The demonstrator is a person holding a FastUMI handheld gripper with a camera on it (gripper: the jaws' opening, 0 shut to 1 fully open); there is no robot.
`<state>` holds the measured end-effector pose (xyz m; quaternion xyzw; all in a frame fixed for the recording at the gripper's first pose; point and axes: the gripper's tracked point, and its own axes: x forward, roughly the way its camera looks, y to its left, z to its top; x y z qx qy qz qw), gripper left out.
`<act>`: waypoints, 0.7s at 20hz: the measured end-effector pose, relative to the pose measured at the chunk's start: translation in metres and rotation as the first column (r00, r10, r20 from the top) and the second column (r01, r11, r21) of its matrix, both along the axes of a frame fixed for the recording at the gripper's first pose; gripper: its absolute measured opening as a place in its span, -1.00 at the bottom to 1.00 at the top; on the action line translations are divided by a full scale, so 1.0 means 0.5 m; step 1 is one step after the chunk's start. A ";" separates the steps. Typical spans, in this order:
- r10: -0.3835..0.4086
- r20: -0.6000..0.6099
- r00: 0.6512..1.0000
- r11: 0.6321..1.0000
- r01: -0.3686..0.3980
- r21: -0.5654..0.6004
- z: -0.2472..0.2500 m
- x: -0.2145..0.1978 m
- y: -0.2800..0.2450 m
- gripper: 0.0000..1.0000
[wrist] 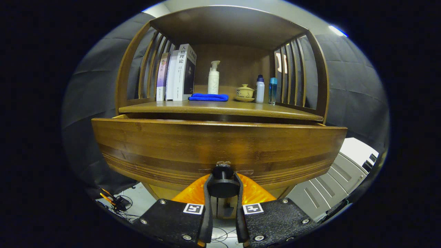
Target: Pull open the drawer, take out the items inside it, and place them on the countertop above the cabinet.
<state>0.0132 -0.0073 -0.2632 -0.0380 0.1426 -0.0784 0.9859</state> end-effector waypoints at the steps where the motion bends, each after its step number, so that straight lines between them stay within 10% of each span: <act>1: 0.007 -0.003 1.000 1.000 -0.007 -0.002 0.001 -0.009 0.000 -0.45; 14: 0.007 -0.014 1.000 1.000 -0.007 0.025 -0.012 -0.118 0.015 -0.45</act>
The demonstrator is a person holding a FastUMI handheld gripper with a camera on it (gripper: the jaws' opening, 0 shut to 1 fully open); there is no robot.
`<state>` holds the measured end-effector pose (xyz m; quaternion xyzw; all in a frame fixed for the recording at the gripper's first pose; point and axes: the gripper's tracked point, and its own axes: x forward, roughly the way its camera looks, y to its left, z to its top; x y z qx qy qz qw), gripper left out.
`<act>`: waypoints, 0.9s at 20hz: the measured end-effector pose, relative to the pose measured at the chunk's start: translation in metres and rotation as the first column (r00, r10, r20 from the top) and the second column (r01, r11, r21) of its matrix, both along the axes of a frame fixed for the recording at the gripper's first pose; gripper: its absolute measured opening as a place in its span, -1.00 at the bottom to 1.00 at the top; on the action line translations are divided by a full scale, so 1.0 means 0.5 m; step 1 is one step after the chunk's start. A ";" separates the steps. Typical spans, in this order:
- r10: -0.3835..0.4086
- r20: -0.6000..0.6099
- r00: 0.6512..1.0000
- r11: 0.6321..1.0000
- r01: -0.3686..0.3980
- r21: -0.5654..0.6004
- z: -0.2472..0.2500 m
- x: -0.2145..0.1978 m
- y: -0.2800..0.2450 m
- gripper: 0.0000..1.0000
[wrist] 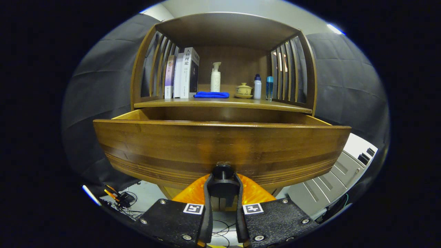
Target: Pull open the drawer, take out the items inside it, and place them on the countertop above the cabinet.
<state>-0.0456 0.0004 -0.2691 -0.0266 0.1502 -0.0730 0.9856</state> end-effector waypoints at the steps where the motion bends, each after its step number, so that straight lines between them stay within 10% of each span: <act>1: 0.000 -0.004 1.000 1.000 0.000 0.001 -0.001 -0.008 0.001 -0.45; 18: 0.010 -0.015 1.000 1.000 -0.009 0.015 -0.008 -0.059 0.014 -0.40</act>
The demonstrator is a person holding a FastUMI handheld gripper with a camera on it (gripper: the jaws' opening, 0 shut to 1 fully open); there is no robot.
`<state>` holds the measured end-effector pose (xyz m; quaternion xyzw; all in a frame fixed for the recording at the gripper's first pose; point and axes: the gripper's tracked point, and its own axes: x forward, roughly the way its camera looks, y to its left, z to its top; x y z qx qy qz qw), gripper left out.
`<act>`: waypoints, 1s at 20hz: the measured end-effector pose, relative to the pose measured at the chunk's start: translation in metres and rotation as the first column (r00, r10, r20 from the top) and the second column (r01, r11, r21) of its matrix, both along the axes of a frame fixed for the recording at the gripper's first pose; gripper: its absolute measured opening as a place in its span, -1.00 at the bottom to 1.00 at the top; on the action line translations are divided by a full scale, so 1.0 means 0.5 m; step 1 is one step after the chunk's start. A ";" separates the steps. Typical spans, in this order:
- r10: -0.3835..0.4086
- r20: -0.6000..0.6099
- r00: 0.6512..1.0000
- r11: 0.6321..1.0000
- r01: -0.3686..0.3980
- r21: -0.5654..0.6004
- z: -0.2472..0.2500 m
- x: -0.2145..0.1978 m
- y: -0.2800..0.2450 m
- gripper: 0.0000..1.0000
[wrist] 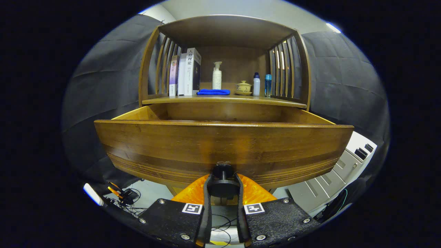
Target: Pull open the drawer, take out the items inside it, and place them on the countertop above the cabinet.
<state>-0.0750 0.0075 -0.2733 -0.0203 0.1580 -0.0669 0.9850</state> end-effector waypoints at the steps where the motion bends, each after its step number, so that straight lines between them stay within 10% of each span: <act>1: -0.002 -0.016 1.000 1.000 0.002 0.008 0.000 0.000 0.000 -0.33; 5: 0.026 0.001 1.000 0.999 -0.026 0.019 0.040 -0.001 0.001 -0.04; 9: 0.042 0.039 0.998 0.999 -0.043 0.017 0.115 -0.005 0.003 0.91; 20: 0.004 0.125 0.992 0.994 0.009 -0.106 0.339 0.062 -0.033 0.89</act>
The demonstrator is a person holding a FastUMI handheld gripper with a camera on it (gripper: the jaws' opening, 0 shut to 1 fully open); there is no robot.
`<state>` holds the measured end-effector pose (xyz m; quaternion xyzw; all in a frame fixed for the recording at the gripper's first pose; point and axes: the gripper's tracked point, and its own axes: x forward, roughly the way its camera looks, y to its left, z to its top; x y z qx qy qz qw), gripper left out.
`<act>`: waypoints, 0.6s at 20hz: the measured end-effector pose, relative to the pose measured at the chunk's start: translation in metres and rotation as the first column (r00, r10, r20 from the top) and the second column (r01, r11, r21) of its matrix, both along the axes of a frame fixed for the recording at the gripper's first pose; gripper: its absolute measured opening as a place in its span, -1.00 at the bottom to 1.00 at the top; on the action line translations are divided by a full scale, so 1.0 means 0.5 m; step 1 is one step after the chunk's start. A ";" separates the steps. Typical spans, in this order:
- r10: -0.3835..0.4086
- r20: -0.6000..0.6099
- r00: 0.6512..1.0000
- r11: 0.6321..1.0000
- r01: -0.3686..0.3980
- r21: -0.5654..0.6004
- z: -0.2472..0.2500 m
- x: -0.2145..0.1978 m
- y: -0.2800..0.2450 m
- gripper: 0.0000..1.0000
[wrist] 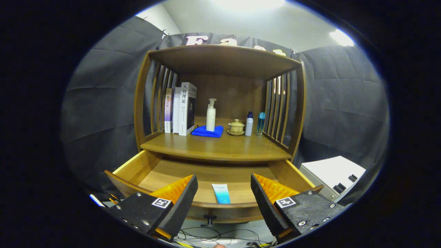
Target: Pull open the drawer, take out the items inside it, and place them on the countertop above the cabinet.
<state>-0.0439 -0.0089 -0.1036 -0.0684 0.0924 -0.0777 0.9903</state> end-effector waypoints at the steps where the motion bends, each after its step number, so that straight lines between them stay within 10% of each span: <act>1: -0.008 -0.009 1.000 1.000 0.007 -0.021 0.015 0.018 -0.004 0.89; 7: -0.093 -0.176 0.980 0.995 0.097 0.014 -0.005 0.125 -0.035 0.91; 12: -0.148 -0.417 0.897 0.987 0.159 -0.010 -0.107 0.164 -0.075 0.90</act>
